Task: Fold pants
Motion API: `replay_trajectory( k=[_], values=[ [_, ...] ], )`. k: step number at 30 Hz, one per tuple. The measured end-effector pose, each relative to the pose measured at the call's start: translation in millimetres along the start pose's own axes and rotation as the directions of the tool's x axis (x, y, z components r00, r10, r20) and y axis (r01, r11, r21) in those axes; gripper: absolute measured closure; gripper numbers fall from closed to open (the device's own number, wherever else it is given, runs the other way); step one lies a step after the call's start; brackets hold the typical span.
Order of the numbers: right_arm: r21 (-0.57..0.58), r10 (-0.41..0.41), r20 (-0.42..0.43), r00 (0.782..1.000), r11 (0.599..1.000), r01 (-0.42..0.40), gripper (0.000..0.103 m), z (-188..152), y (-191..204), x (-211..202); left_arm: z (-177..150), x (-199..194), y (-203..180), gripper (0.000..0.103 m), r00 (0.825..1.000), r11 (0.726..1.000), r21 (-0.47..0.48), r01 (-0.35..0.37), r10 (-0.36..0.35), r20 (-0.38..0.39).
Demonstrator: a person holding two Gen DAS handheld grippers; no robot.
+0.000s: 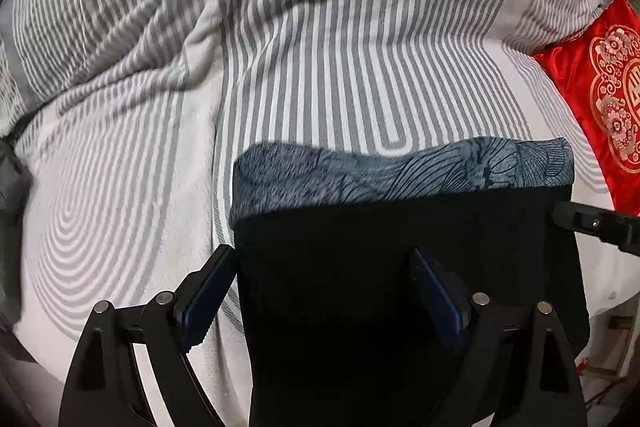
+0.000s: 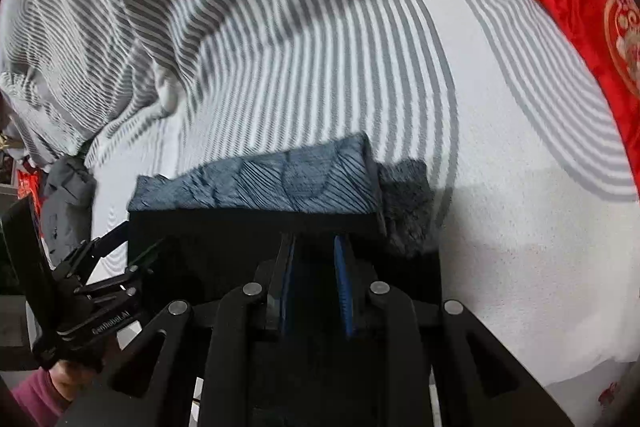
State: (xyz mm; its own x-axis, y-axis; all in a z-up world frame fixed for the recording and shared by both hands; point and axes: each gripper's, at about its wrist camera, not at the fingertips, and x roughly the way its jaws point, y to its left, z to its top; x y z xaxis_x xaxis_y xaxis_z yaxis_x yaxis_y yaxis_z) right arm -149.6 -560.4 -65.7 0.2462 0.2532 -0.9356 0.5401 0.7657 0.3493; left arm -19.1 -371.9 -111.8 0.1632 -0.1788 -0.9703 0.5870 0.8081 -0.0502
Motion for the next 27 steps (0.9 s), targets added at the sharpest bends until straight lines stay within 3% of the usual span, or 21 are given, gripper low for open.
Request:
replay_trajectory(
  k=[7, 10, 13, 15, 18, 27],
  values=[
    [-0.013, -0.018, -0.002, 1.0, 1.0, 0.018, 0.087, -4, -2, 6, -6, 4, -1, 0.014, 1.0, 1.0, -0.021, 0.002, -0.002, -0.01],
    [0.021, -0.015, -0.019, 1.0, 1.0, 0.016, 0.082, -6, -3, 1, -10, -1, -2, 0.014, 1.0, 1.0, -0.012, -0.014, 0.013, -0.026],
    [0.03, -0.035, -0.026, 0.999, 0.999, 0.036, 0.062, -17, -1, -8, -14, -8, -4, 0.014, 0.999, 1.0, 0.004, -0.027, 0.027, -0.04],
    [0.037, -0.043, -0.028, 0.999, 0.998, 0.044, 0.042, -26, 0, -15, -18, -12, -5, 0.014, 0.998, 0.999, 0.017, -0.037, 0.038, -0.056],
    [0.045, -0.055, -0.035, 0.998, 0.997, 0.057, 0.038, -43, 6, -23, -23, -16, -6, 0.014, 0.994, 0.999, 0.019, -0.05, 0.052, -0.098],
    [0.084, -0.052, -0.061, 0.997, 0.995, 0.057, 0.029, -84, 28, -39, -40, -44, -13, 0.014, 0.996, 0.999, 0.046, -0.023, 0.027, -0.09]
  ],
)
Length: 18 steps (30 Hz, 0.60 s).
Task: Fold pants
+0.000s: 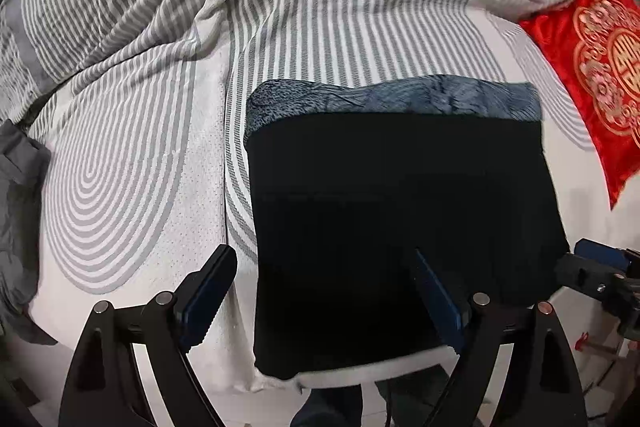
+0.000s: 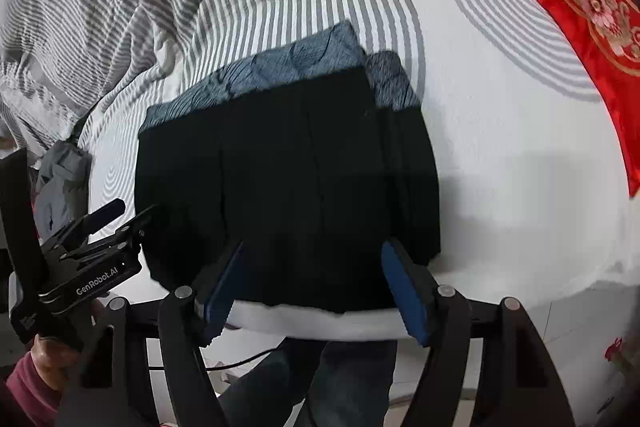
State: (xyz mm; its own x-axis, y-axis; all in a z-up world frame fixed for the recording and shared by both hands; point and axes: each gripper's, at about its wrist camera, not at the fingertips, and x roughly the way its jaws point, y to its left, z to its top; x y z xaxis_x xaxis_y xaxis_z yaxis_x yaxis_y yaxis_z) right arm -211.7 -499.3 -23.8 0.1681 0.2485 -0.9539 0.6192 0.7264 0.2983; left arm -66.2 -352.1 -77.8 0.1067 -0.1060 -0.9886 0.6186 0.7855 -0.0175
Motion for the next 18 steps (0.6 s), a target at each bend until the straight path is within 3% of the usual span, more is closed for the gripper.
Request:
replay_trajectory(
  k=[5, 6, 7, 13, 18],
  values=[
    [0.013, -0.011, -0.01, 1.0, 1.0, 0.011, 0.023, -15, 8, -6, -16, -21, -7, 0.014, 0.999, 0.999, 0.041, 0.016, -0.018, 0.039],
    [0.009, -0.016, -0.008, 1.0, 1.0, 0.016, 0.022, -18, 11, -8, -20, -24, -9, 0.002, 0.999, 0.999, 0.05, 0.014, -0.016, 0.034],
    [0.006, -0.021, -0.008, 1.0, 1.0, 0.021, 0.022, -21, 13, -10, -24, -27, -9, 0.0, 1.0, 0.998, 0.054, 0.012, -0.013, 0.028],
    [-0.002, -0.047, -0.007, 0.999, 0.999, 0.047, 0.017, -43, 25, -19, -49, -46, -9, 0.0, 0.999, 0.995, 0.092, 0.038, -0.039, 0.003],
    [0.018, -0.082, 0.001, 0.997, 0.996, 0.082, 0.017, -63, 29, -31, -70, -67, -3, 0.0, 1.0, 0.993, 0.119, 0.013, -0.016, 0.019]
  ],
)
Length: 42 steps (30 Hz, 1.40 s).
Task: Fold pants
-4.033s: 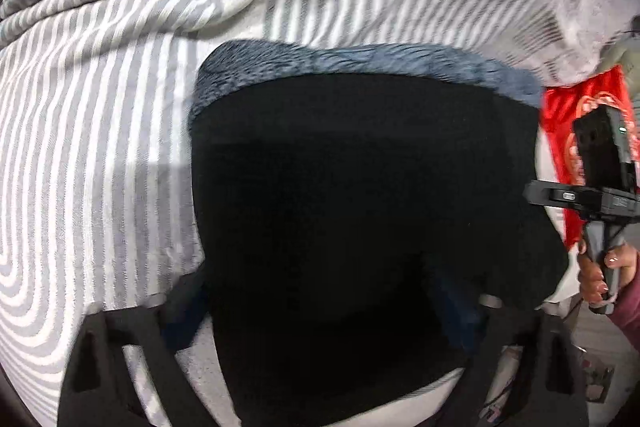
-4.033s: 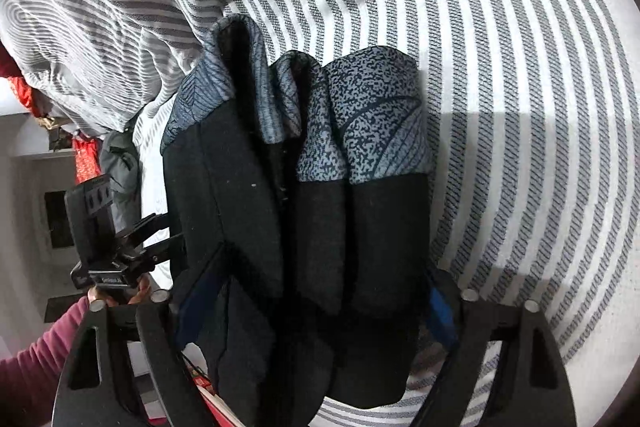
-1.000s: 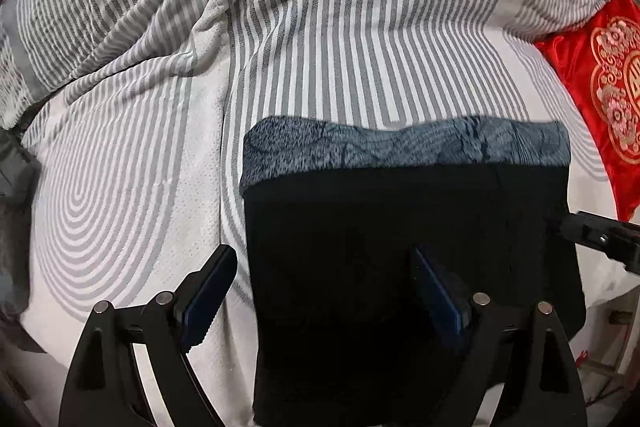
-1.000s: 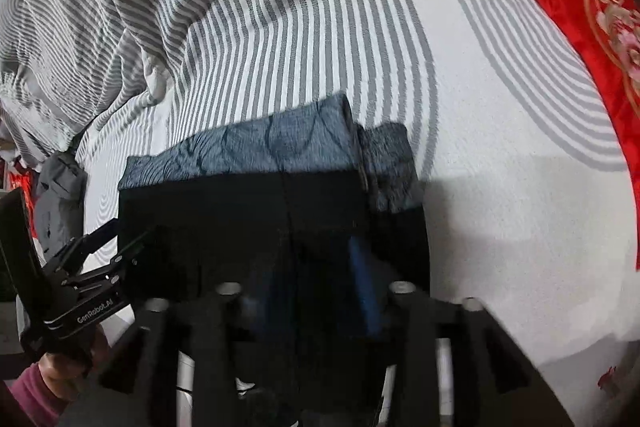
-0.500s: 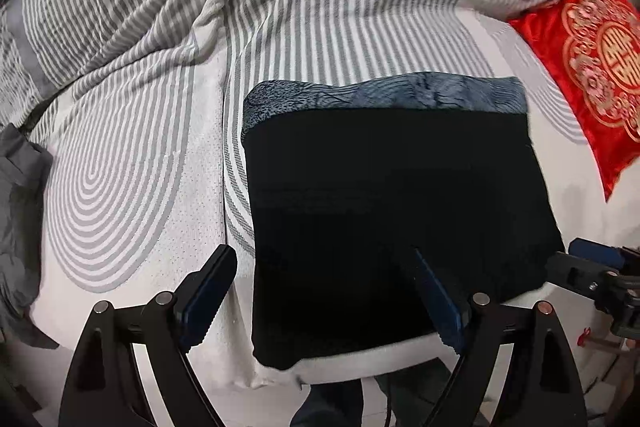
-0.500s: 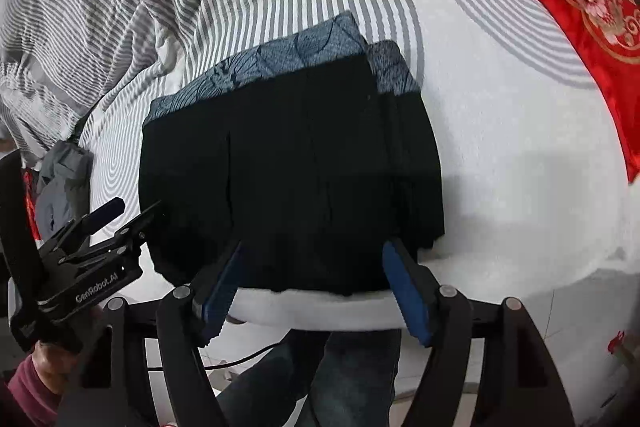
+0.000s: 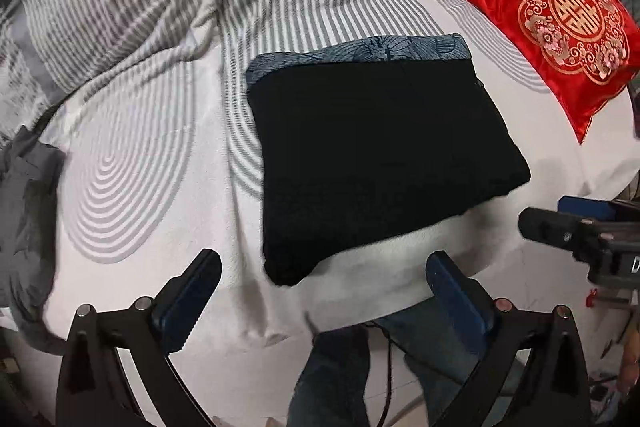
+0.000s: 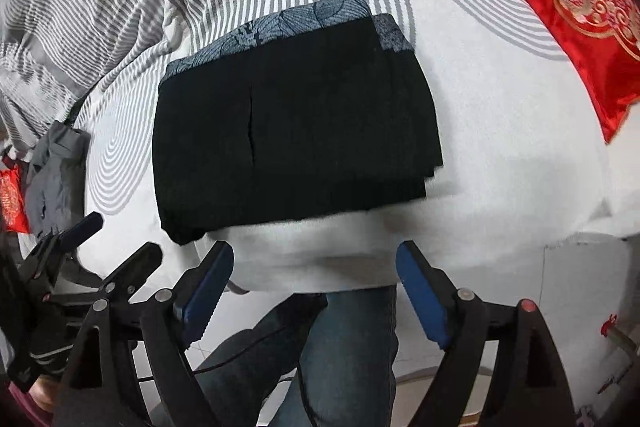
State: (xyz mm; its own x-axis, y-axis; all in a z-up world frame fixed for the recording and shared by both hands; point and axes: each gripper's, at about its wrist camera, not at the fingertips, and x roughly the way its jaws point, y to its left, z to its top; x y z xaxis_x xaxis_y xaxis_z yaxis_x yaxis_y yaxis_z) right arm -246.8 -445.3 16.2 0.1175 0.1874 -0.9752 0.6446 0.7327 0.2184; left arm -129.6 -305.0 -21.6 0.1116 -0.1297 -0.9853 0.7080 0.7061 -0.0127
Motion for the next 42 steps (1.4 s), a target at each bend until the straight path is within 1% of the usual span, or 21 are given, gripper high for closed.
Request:
replay_trajectory(
  k=[3, 7, 10, 15, 17, 20, 22, 27, 35, 42],
  values=[
    [-0.005, -0.039, 0.015, 0.999, 0.999, 0.039, 0.017, -8, 4, -12, -8, -13, 5, 0.0, 1.0, 1.0, -0.011, -0.003, 0.003, -0.001],
    [-0.022, -0.075, 0.016, 0.997, 0.997, 0.075, 0.017, -8, 11, -23, -9, -28, 6, 0.0, 0.998, 0.998, 0.003, -0.06, 0.06, 0.005],
    [-0.044, -0.092, 0.016, 0.996, 0.995, 0.092, 0.017, -1, 17, -27, -7, -36, 7, 0.0, 0.994, 0.994, 0.016, -0.107, 0.107, 0.014],
    [-0.111, -0.115, -0.002, 0.993, 0.987, 0.114, 0.017, 10, 24, -34, -5, -43, 7, 0.0, 0.994, 0.992, -0.059, -0.108, 0.108, -0.011],
    [-0.138, -0.11, 0.004, 0.994, 0.984, 0.109, 0.017, 10, 23, -42, -3, -47, 3, 0.0, 0.995, 0.991, -0.095, -0.095, 0.094, -0.013],
    [-0.172, -0.105, -0.004, 0.994, 0.98, 0.103, 0.017, 12, 22, -49, 1, -52, -6, 0.0, 0.995, 0.988, -0.116, -0.102, 0.101, -0.015],
    [-0.195, -0.11, -0.007, 0.994, 0.975, 0.107, 0.017, 14, 21, -51, 4, -55, -8, 0.0, 0.996, 0.987, -0.13, -0.094, 0.094, -0.011],
    [-0.223, -0.114, -0.009, 0.993, 0.969, 0.11, 0.017, 18, 17, -57, 12, -59, -15, 0.0, 0.996, 0.986, -0.141, -0.091, 0.091, -0.008],
    [-0.216, -0.113, -0.013, 0.994, 0.971, 0.107, 0.017, 27, 8, -62, 17, -65, -25, 0.0, 0.995, 0.988, -0.124, -0.094, 0.095, 0.002],
    [-0.232, -0.116, -0.001, 0.993, 0.966, 0.113, 0.017, 24, 11, -66, 17, -72, -24, 0.0, 0.995, 0.985, -0.139, -0.097, 0.1, 0.012]
  ],
)
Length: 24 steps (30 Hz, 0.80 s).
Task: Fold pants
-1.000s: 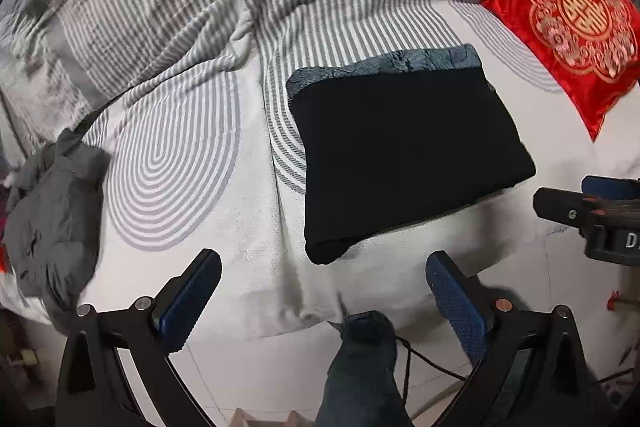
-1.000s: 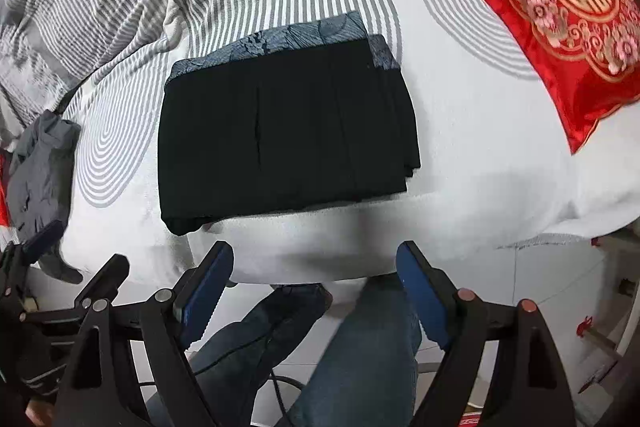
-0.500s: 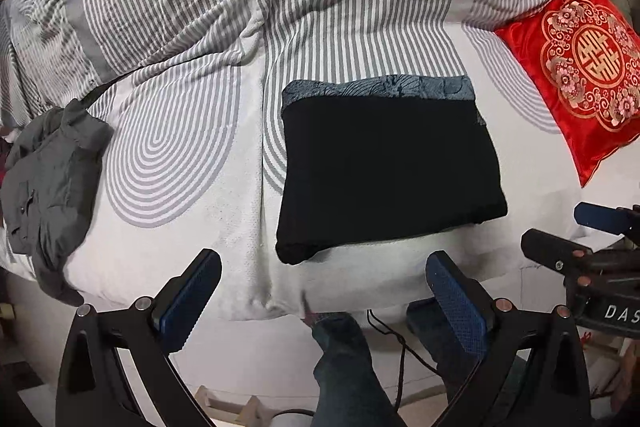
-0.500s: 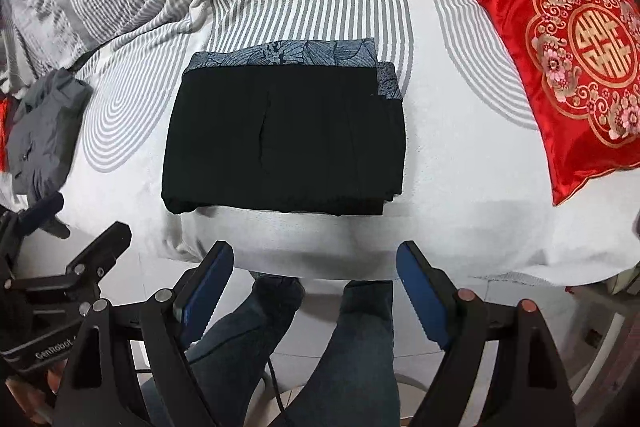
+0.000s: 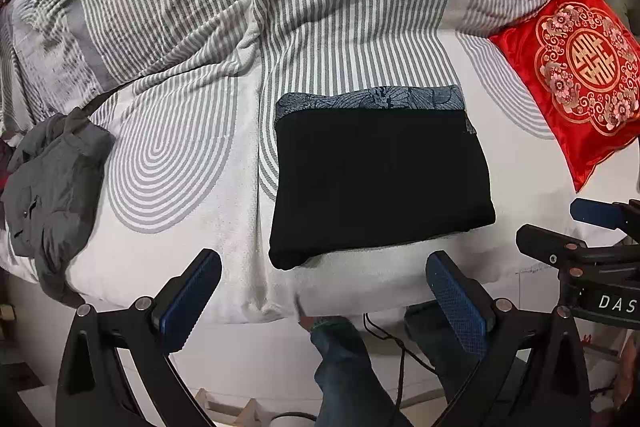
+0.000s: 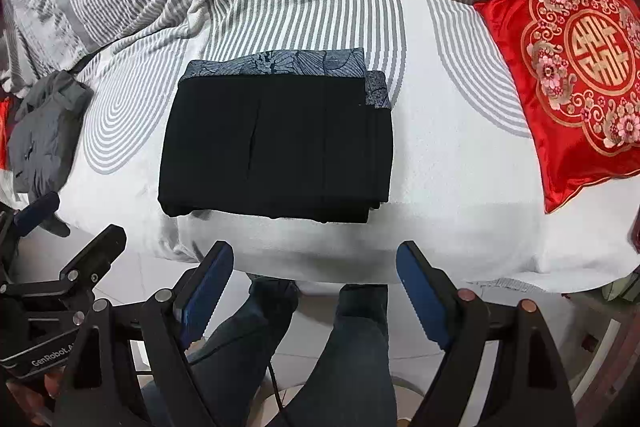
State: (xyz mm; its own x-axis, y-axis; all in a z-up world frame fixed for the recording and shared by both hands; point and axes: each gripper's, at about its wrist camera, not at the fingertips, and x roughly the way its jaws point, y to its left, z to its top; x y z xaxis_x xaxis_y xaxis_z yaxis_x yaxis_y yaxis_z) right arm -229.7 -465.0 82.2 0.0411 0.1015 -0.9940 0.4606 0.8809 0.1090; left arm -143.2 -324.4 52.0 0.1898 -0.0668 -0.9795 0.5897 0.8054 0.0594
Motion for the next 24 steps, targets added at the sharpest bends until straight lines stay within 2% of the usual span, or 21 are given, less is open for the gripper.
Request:
replay_trajectory(
  k=[24],
  values=[
    [-0.016, 0.001, 0.012, 1.0, 1.0, -0.001, 0.017, -7.7, 8.1, -2.8, -9.6, -6.8, 2.7, 0.0, 1.0, 1.0, -0.022, 0.0, 0.0, 0.02]
  ],
)
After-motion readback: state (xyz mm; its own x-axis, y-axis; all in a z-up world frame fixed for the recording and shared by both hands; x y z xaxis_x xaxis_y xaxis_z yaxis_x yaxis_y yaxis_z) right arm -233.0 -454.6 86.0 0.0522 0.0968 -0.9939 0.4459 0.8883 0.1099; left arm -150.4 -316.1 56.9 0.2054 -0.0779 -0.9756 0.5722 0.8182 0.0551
